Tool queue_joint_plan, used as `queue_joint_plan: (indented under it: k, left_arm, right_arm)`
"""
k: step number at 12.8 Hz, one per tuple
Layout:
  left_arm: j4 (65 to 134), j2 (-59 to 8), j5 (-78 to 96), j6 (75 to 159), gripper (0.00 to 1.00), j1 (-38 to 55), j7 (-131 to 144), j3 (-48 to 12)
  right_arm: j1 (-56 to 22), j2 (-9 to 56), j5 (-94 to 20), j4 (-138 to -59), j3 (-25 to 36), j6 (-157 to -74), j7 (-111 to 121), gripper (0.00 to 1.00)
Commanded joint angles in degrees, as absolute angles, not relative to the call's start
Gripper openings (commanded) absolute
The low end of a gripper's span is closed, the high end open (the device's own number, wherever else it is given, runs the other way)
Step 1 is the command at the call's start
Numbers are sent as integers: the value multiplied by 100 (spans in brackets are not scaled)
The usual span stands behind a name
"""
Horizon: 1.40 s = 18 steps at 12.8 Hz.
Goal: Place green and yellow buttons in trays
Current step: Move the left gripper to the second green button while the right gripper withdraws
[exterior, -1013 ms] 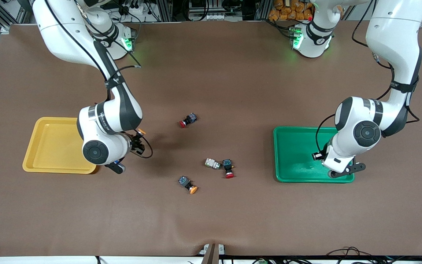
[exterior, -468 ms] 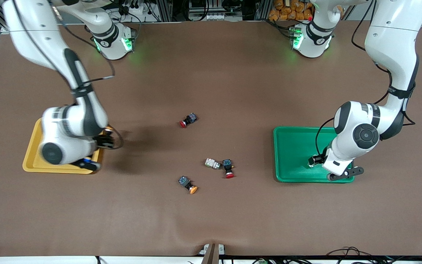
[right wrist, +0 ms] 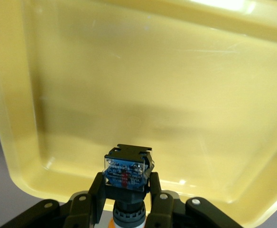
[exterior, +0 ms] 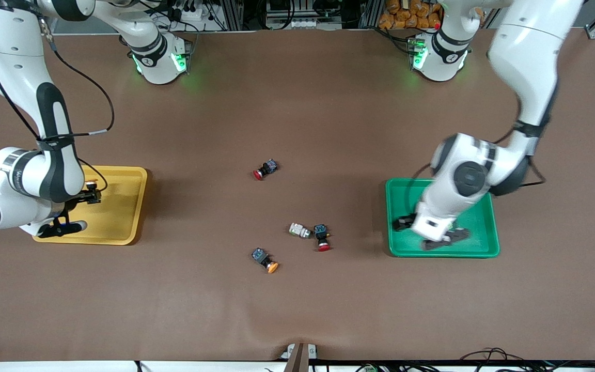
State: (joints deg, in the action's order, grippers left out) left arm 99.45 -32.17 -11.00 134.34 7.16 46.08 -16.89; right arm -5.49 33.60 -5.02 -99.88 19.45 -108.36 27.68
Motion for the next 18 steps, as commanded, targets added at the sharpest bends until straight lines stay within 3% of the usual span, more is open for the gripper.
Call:
queue_joint_plan:
  k: [1, 2, 8, 12, 18]
  left_arm:
    - [8959, -3874, -1134, 13395, 100, 1430, 5778, -1652]
    - [8704, -4067, -1125, 13395, 100, 1694, 6244, -1644]
    - [7191, -5123, -1134, 13517, 100, 2679, 8662, -1425]
    - [7093, -5457, -1125, 14219, 100, 3287, 9797, -949]
    - [7093, -5765, -1125, 14782, 100, 3410, 10485, -932]
  right_arm:
    - [-440, 3366, -536, -9932, 1898, -10837, 3076, 73]
    - [-413, 3384, -536, -9923, 1898, -10837, 3076, 89]
    - [-509, 3358, -1002, -9897, 1898, -10390, 1773, 89]
    - [-1044, 3252, -1055, -9896, 1846, -9845, -425, 94]
    - [-1818, 3234, -2600, -9783, 1837, -9852, -1222, 100]
